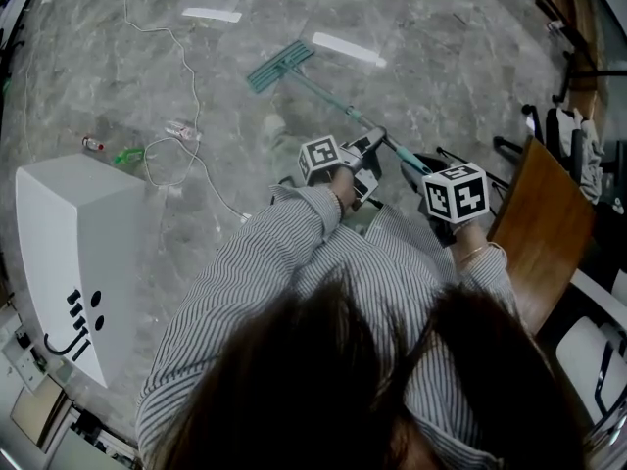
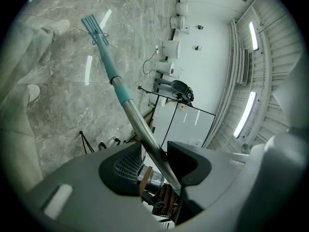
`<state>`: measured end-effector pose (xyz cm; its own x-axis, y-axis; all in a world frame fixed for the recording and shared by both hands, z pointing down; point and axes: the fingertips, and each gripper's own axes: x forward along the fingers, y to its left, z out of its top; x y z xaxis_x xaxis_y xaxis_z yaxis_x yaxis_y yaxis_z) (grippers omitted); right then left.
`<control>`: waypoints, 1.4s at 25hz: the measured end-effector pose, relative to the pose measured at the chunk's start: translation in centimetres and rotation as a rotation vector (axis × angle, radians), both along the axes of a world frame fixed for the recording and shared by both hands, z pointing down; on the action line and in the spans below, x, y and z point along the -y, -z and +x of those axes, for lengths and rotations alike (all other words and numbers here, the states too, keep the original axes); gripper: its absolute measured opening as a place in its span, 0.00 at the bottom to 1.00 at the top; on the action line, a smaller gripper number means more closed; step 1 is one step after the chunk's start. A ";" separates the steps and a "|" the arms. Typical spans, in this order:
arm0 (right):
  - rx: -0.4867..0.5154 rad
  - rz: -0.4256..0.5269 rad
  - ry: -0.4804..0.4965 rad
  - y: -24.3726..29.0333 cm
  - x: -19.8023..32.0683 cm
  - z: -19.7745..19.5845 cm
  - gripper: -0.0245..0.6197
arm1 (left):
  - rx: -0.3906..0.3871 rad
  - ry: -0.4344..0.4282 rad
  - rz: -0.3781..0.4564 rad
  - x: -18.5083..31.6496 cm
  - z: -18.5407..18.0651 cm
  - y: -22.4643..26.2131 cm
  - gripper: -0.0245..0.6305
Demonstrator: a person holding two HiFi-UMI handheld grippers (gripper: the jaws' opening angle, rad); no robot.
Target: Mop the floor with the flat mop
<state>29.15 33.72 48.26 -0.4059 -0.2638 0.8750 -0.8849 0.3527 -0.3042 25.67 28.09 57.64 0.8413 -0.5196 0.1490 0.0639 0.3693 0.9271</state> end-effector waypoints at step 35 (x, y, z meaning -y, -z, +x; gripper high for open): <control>0.042 -0.032 -0.135 -3.1 33.0 -27.2 0.22 | -0.010 0.132 -0.066 33.2 -27.1 -3.1 0.26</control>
